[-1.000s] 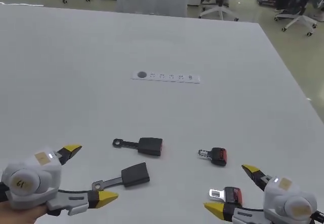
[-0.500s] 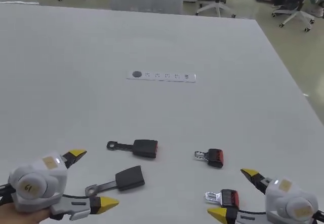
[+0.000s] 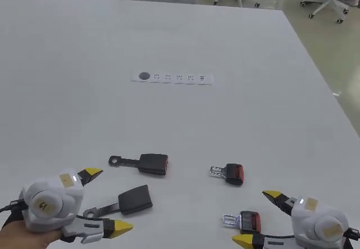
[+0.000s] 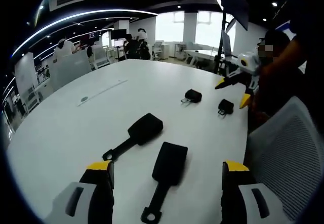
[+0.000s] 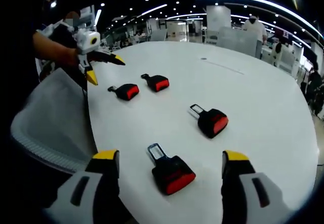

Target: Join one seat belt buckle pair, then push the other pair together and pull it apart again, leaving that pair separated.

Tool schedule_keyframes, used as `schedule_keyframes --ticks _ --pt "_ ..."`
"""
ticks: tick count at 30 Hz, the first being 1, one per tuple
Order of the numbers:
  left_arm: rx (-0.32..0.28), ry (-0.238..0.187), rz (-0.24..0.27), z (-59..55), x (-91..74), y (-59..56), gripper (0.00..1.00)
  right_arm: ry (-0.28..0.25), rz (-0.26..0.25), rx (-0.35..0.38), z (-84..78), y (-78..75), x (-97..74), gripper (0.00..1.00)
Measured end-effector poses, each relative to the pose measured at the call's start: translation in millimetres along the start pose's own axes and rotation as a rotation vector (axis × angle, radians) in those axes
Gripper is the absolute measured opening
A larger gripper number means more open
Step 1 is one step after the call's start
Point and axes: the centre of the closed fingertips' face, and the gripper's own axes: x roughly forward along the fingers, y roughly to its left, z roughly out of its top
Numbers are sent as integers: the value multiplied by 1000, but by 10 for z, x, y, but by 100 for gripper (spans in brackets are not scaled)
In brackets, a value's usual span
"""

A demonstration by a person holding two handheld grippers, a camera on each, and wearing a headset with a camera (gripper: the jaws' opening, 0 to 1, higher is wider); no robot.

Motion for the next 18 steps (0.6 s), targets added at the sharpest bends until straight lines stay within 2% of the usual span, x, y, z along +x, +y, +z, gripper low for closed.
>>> schedule_keyframes --ticks 10,14,18 --pt "45 63 -50 -97 250 -32 80 78 66 -29 -195 -47 65 77" --pt "66 113 -72 -214 351 -27 76 104 90 -36 -260 -38 93 73" --pt "84 141 -84 -292 407 -43 72 133 120 -59 -314 -17 123 69"
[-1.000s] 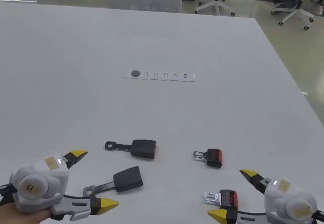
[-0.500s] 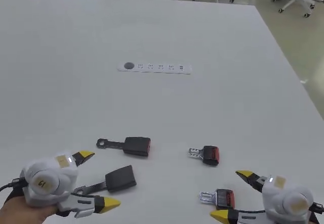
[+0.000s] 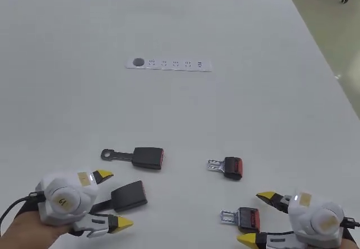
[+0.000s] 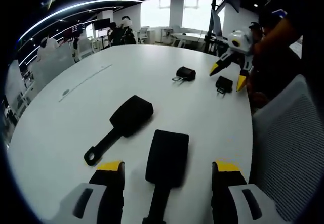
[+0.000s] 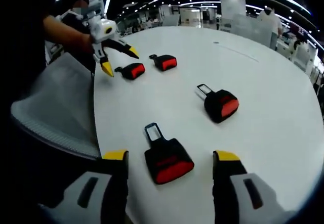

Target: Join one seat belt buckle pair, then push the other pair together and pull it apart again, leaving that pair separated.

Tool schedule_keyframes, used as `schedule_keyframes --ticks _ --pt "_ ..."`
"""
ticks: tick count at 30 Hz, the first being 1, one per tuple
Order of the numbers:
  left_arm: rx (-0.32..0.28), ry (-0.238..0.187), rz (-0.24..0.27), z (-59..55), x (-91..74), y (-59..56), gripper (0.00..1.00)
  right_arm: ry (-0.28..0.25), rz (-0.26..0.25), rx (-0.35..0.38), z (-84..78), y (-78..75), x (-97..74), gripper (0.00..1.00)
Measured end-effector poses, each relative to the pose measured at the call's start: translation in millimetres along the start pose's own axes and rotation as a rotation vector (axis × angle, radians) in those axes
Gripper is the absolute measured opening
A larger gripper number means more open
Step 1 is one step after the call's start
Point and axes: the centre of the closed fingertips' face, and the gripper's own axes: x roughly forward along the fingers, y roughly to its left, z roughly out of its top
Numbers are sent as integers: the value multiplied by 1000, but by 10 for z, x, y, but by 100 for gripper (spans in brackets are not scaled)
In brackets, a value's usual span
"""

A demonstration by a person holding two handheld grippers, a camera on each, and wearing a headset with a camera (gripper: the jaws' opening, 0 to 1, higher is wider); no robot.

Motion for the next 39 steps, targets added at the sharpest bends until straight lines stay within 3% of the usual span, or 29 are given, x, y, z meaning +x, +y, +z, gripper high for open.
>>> schedule_keyframes --ticks 5,12,16,29,34,39 --pt "10 39 -19 -117 56 -35 65 47 46 -46 -65 36 19 61" --pt "65 79 -38 -218 79 -64 55 77 67 -105 -104 3 -9 50" --pt "88 75 -43 -202 88 -56 54 92 83 -146 -116 6 -14 47" --pt "149 68 -78 -119 168 -49 46 104 107 -184 -97 -3 5 39" --pt "178 63 -88 -58 151 6 36 104 109 -195 -91 -16 18 37" --pt "240 69 -129 -54 144 -28 35 91 113 -204 -74 -23 22 37"
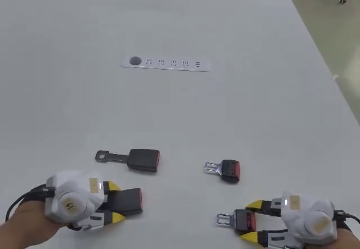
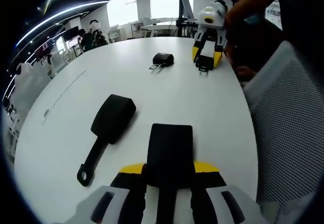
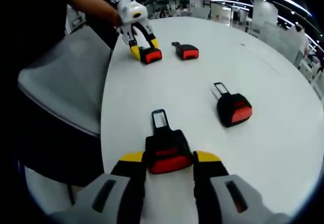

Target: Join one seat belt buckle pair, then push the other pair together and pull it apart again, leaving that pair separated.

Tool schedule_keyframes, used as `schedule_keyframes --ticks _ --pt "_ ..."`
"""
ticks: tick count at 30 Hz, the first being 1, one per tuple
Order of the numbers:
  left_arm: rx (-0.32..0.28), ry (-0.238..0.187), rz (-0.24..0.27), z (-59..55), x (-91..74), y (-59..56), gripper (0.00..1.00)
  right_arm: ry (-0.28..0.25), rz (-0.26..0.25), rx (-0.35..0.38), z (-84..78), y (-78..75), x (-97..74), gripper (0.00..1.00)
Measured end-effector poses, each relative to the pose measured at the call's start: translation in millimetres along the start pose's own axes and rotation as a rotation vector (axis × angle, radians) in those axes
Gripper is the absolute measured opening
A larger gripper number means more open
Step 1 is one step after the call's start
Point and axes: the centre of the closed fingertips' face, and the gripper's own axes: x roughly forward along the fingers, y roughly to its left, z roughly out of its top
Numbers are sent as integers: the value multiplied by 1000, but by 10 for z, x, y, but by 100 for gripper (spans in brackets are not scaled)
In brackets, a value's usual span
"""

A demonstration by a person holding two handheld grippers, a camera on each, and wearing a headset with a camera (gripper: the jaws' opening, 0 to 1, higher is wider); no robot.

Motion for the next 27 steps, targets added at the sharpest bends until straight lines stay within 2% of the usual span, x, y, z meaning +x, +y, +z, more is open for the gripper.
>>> schedule_keyframes --ticks 4,11,27 --pt "50 12 -40 2 18 -10 35 -8 8 0 -16 -15 5 36" --pt "94 24 -87 -10 12 -24 35 -11 9 2 -7 -6 3 36" --pt "125 50 -116 -23 54 -38 34 -36 -4 26 113 -48 98 36"
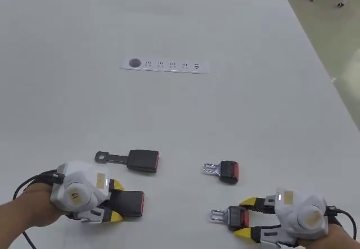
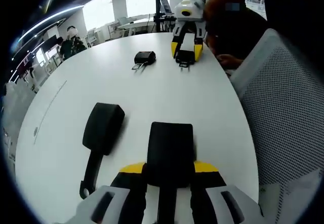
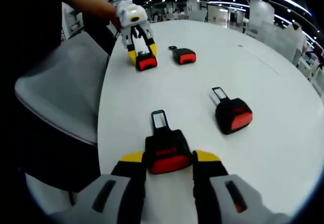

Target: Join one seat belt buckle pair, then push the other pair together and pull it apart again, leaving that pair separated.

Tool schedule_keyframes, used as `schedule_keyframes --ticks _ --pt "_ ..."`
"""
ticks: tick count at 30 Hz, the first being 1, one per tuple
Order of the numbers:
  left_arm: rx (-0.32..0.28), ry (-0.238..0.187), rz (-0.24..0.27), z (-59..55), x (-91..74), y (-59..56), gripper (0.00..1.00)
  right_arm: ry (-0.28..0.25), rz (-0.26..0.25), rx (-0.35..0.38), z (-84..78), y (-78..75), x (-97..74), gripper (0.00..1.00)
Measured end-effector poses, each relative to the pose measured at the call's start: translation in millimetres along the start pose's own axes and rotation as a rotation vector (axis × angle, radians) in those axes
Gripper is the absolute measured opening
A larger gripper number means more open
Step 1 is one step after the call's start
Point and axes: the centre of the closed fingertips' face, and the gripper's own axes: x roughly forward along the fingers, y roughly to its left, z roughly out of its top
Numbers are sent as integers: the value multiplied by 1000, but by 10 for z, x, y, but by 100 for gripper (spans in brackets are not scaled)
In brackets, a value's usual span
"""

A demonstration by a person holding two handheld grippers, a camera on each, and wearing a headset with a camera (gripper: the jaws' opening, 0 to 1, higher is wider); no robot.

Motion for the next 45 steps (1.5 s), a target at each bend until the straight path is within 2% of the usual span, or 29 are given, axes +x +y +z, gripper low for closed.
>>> schedule_keyframes --ticks 16,30,45 --pt "-3 18 -9 -1 8 -2 34 -37 14 -1 176 49 132 36" --pt "-7 27 -13 1 11 3 34 -81 49 -12 436 131 351 36" --pt "-4 42 -20 5 14 2 34 -112 75 -22 634 186 531 36"
